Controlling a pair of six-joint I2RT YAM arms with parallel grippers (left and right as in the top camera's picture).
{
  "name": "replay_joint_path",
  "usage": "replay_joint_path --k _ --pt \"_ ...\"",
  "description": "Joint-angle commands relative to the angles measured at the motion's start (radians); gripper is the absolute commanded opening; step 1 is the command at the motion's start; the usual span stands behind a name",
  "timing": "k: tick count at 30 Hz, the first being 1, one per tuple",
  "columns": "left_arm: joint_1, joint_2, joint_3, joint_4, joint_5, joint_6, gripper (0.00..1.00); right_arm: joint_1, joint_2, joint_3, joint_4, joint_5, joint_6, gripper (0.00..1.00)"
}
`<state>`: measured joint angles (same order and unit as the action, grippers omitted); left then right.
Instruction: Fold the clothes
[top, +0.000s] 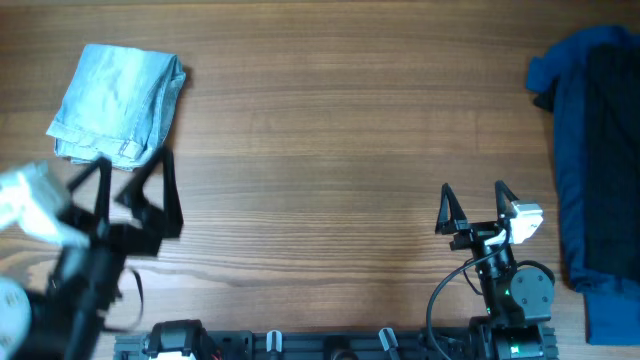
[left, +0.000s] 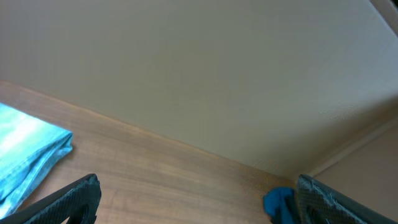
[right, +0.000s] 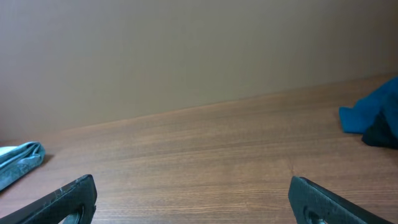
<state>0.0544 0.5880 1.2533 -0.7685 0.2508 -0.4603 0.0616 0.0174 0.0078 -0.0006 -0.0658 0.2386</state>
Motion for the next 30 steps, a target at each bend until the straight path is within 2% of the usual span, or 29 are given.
replay_joint_path --k 1,6,9,10,17,23,25,30 --pt "0.002 -0.108 -0.167 -0.007 -0.018 0.008 1.00 -0.004 -0.013 -0.003 0.003 0.018 0.000 1.00" --pt "0.002 -0.256 -0.446 0.007 -0.029 0.008 1.00 -0.004 -0.013 -0.003 0.003 0.018 0.000 1.00" --pt "0.002 -0.339 -0.624 0.082 -0.028 0.008 1.00 -0.004 -0.013 -0.003 0.003 0.018 0.000 1.00" --pt "0.002 -0.386 -0.731 0.156 -0.028 0.008 1.00 -0.004 -0.013 -0.003 0.003 0.018 0.000 1.00" --pt "0.002 -0.526 -1.040 0.528 -0.037 0.009 1.00 -0.004 -0.013 -0.003 0.003 0.018 0.000 1.00" --pt "0.002 -0.586 -1.171 0.745 -0.090 0.013 1.00 -0.004 -0.013 -0.003 0.003 0.018 0.000 1.00" --pt "-0.004 -0.586 -1.173 0.752 -0.107 0.027 1.00 -0.004 -0.013 -0.003 0.003 0.018 0.000 1.00" --pt "-0.064 -0.586 -1.173 0.754 -0.180 0.170 1.00 -0.004 -0.013 -0.003 0.003 0.018 0.000 1.00"
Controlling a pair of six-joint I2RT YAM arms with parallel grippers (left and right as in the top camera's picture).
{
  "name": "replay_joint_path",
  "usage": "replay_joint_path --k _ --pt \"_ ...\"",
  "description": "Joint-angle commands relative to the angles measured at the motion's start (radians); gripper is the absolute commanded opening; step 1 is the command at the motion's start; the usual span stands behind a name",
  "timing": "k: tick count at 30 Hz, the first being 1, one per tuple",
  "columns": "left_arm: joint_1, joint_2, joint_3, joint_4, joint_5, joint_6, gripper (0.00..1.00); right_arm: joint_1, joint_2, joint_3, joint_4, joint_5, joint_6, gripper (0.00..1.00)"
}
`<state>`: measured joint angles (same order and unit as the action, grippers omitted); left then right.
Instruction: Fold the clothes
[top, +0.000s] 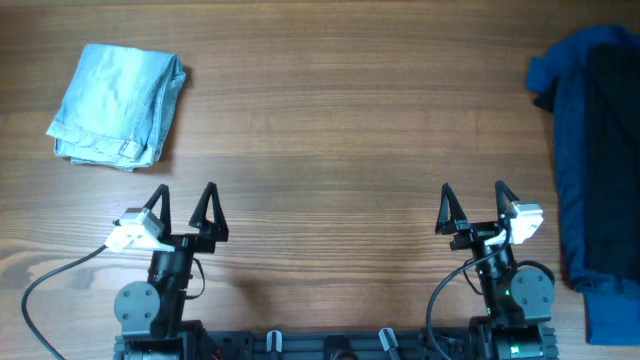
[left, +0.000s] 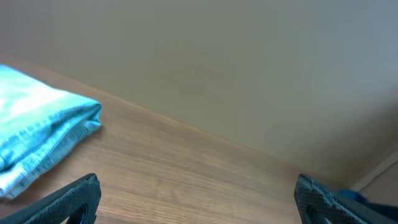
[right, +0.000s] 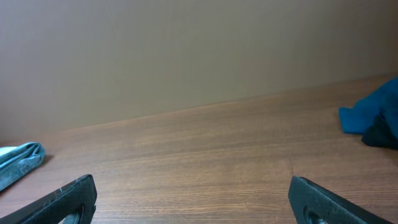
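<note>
A folded light-blue denim garment (top: 118, 104) lies at the table's far left; its edge shows in the left wrist view (left: 37, 143) and the right wrist view (right: 18, 160). A heap of dark blue and black clothes (top: 592, 160) sits unfolded at the right edge, and also shows in the right wrist view (right: 373, 115). My left gripper (top: 183, 205) stands open near the front edge, left of centre, holding nothing. My right gripper (top: 472, 203) stands open at the front right, also empty.
The wooden table (top: 340, 140) spreads between the two garments. Cables and the arm bases (top: 330, 340) line the front edge. A plain wall rises behind the table in the wrist views.
My left arm has moved from the far left, near the folded denim, to an upright stance at the front, left of centre. Its jaws stay open. The right arm has not moved.
</note>
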<state>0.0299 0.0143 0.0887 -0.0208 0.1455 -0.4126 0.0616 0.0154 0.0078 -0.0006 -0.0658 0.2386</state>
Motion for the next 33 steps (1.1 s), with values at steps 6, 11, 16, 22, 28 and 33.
replay_joint_path --k 6,11,16,22,28,33 --pt "-0.050 -0.012 -0.019 0.002 -0.080 0.191 1.00 -0.004 -0.011 -0.003 0.003 0.018 0.000 1.00" --pt "-0.053 -0.012 -0.066 0.002 -0.080 0.231 1.00 -0.004 -0.011 -0.003 0.003 0.018 0.000 1.00" --pt "-0.055 -0.012 -0.083 -0.052 -0.076 0.275 1.00 -0.004 -0.011 -0.003 0.003 0.018 0.000 1.00" --pt "-0.069 -0.012 -0.083 -0.051 -0.072 0.446 1.00 -0.004 -0.011 -0.003 0.003 0.018 0.000 1.00" --pt "-0.074 -0.012 -0.083 -0.050 -0.065 0.451 1.00 -0.004 -0.011 -0.003 0.003 0.018 0.000 1.00" --pt "-0.074 -0.011 -0.083 -0.050 -0.065 0.451 1.00 -0.004 -0.011 -0.003 0.003 0.018 0.000 1.00"
